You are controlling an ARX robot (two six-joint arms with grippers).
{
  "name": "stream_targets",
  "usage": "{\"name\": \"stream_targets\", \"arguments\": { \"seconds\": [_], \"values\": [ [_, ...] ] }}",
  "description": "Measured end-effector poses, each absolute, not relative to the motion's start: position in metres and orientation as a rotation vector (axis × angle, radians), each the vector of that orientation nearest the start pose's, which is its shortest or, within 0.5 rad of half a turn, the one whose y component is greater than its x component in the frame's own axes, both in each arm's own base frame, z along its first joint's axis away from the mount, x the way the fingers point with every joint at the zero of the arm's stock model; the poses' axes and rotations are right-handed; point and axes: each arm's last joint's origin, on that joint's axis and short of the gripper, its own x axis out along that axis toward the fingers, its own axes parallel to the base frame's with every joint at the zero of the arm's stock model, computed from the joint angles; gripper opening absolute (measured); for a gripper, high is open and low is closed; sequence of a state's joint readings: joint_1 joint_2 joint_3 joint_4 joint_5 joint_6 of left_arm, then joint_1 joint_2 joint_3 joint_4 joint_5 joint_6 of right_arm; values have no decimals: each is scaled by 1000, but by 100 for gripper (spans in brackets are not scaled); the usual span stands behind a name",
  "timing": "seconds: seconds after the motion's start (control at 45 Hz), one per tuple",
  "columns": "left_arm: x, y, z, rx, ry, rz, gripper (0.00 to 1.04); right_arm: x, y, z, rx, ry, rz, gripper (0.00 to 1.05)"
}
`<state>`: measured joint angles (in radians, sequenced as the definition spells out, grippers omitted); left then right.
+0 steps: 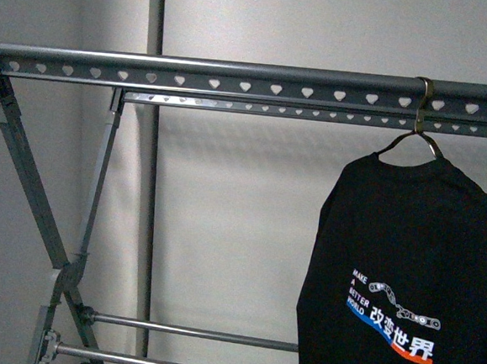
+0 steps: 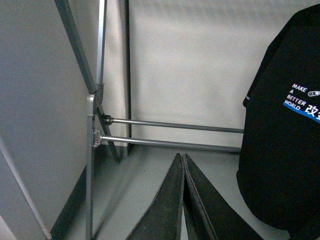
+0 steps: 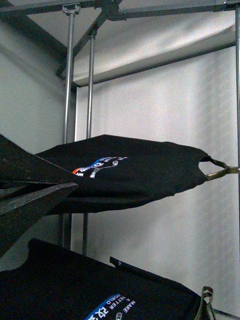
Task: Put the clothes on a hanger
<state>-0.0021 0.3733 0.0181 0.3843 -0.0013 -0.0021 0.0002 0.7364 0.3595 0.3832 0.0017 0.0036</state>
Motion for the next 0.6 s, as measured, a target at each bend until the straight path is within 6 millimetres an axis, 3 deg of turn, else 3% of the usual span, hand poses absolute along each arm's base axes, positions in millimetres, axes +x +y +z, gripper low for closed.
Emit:
{"name": "stream_targets", "arguments": {
  "seconds": [0.2, 0.6],
  "values": [
    [110, 0, 173, -2, -24, 0, 4, 154, 0, 216, 3, 13, -1, 2],
    [97, 0, 170, -2, -17, -2, 4, 128, 0, 185, 3, 4, 0, 2]
  ]
}}
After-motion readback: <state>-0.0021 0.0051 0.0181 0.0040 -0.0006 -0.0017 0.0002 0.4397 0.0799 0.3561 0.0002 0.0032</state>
